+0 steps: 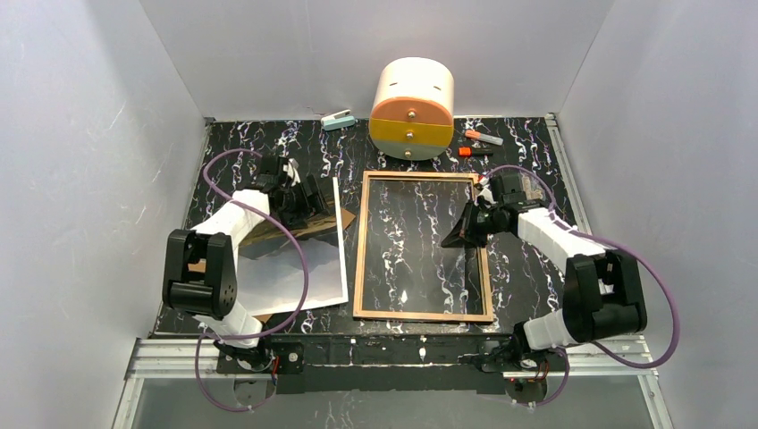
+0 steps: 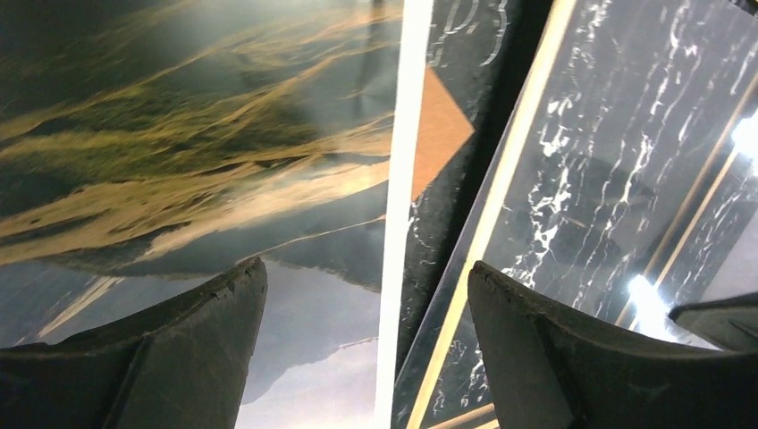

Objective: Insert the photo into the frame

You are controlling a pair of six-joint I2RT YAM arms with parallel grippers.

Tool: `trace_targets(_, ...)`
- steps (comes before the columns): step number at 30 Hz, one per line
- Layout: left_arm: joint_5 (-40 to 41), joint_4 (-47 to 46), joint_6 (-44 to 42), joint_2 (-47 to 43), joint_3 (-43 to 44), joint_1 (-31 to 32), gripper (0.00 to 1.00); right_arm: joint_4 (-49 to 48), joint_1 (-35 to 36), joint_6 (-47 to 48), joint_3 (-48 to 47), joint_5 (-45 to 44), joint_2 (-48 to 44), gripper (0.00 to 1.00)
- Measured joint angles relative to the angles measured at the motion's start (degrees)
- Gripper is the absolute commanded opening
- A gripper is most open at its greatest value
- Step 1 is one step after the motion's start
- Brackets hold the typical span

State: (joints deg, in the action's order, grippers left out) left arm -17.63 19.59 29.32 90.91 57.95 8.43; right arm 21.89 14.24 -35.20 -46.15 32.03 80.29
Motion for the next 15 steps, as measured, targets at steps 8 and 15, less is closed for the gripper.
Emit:
trace_targets(8, -1.3, 1.2, -2.1, 3.5, 3.5, 4.3, 0.81, 10.2, -3.8, 9.9, -6.3, 0.8, 3.2, 0.01)
trace_targets(15, -1.6, 0.7, -2.4, 7.7, 5.0, 7.7, 0.76, 11.9, -4.0, 14.2, -8.9, 0.1, 3.9, 0.01)
